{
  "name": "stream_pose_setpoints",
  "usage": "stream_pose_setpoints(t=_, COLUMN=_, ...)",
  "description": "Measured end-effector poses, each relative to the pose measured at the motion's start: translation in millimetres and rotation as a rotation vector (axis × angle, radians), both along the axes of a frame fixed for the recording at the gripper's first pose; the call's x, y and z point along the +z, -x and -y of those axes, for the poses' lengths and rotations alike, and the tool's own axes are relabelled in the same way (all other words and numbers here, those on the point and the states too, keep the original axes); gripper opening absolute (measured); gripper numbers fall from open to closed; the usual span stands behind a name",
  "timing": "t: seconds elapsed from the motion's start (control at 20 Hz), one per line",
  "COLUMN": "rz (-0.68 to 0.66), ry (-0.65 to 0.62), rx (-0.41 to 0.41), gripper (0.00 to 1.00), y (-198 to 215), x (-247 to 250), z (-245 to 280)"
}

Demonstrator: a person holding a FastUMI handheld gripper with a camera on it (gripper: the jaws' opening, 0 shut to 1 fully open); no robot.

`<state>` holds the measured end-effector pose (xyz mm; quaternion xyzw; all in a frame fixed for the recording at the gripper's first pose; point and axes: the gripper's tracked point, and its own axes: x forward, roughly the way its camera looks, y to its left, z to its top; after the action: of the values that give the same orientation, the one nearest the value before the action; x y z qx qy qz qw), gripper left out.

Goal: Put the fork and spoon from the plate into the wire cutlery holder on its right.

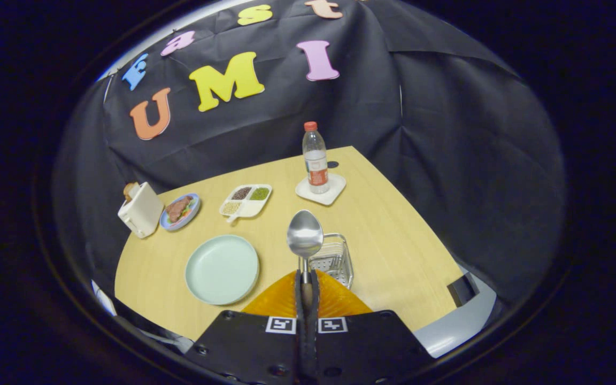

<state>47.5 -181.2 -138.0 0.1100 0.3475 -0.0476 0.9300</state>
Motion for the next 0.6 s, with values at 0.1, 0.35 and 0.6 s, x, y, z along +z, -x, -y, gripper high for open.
stream_pose_setpoints(t=0.1, rz=-0.034, ry=-0.003, rx=-0.005, gripper=0.00, y=1, x=-12, z=6)
stream_pose_setpoints(t=0.35, rz=-0.090, ry=-0.009, rx=-0.021, gripper=0.00, y=-2, x=-31, z=12)
stream_pose_setpoints(t=0.6, rz=-0.042, ry=-0.027, rx=-0.033, gripper=0.11, y=-8, x=-21, z=14)
